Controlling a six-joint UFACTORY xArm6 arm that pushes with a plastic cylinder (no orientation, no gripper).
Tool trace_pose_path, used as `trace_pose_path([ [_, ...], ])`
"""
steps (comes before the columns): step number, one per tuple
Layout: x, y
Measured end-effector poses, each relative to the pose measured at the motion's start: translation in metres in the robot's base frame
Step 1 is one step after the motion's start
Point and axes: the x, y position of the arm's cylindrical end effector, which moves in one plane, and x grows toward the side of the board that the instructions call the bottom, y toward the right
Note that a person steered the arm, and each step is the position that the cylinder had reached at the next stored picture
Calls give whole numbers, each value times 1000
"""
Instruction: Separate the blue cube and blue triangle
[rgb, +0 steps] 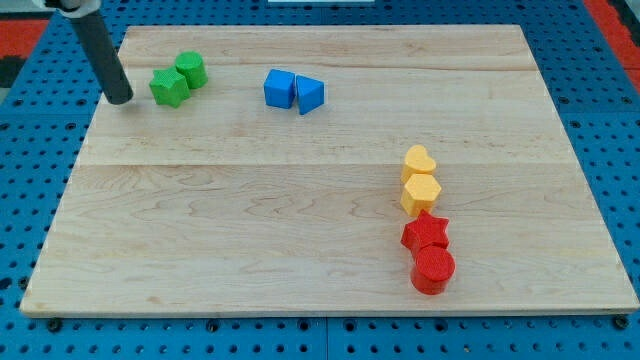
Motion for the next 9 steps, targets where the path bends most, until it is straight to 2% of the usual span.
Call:
trace_pose_path([
  [1,-50,5],
  [2,-70,61],
  [4,-49,103],
  [7,-49,110],
  [9,-60,145],
])
